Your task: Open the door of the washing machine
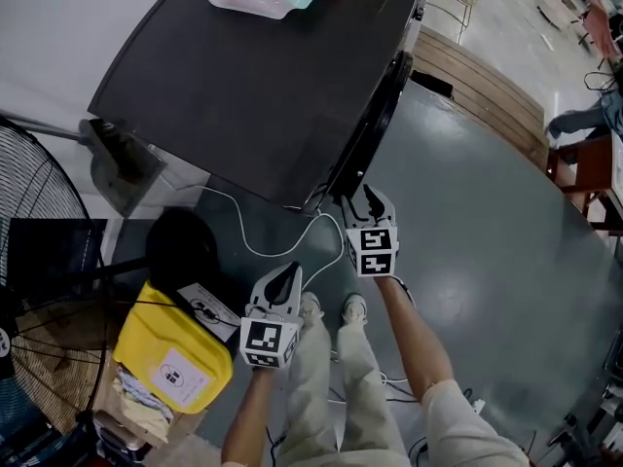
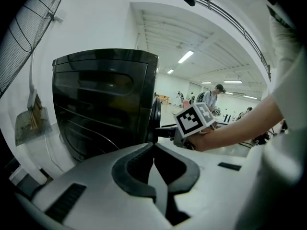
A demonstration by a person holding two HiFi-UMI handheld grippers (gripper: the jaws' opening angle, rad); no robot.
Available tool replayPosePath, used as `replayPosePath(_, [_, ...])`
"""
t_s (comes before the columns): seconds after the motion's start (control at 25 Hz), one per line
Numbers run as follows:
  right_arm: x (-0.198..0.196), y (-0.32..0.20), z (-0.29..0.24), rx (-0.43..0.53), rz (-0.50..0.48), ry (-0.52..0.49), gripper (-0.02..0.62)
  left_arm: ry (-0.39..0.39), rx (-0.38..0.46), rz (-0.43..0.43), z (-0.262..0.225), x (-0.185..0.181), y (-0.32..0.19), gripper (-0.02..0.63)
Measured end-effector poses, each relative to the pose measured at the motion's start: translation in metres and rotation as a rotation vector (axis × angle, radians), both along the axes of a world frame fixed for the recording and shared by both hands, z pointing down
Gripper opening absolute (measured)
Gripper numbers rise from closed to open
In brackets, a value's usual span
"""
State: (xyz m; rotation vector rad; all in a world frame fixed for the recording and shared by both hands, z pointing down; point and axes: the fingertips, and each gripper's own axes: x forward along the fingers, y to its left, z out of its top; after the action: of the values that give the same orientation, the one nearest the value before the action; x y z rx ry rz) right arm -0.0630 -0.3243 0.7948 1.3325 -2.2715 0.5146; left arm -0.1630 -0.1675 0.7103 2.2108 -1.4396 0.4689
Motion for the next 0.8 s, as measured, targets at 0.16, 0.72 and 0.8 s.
replayPosePath(0.16, [0.004, -0.011, 0.005, 0.015, 0.053, 0.051, 0.141, 0.002, -0.003, 0.000, 0.002, 0.000, 0.001, 0.009])
replayPosePath(0.72, [0.007, -0.023, 0.017, -0.002, 0.196, 0.083, 0.163, 0.001, -0.002, 0.001, 0.005, 0.000, -0.002, 0.009])
replayPosePath(0.8, [0.008, -0.023, 0.017, 0.002, 0.194, 0.076, 0.160, -0.001, -0.006, 0.006, 0.007, 0.001, -0.001, 0.009])
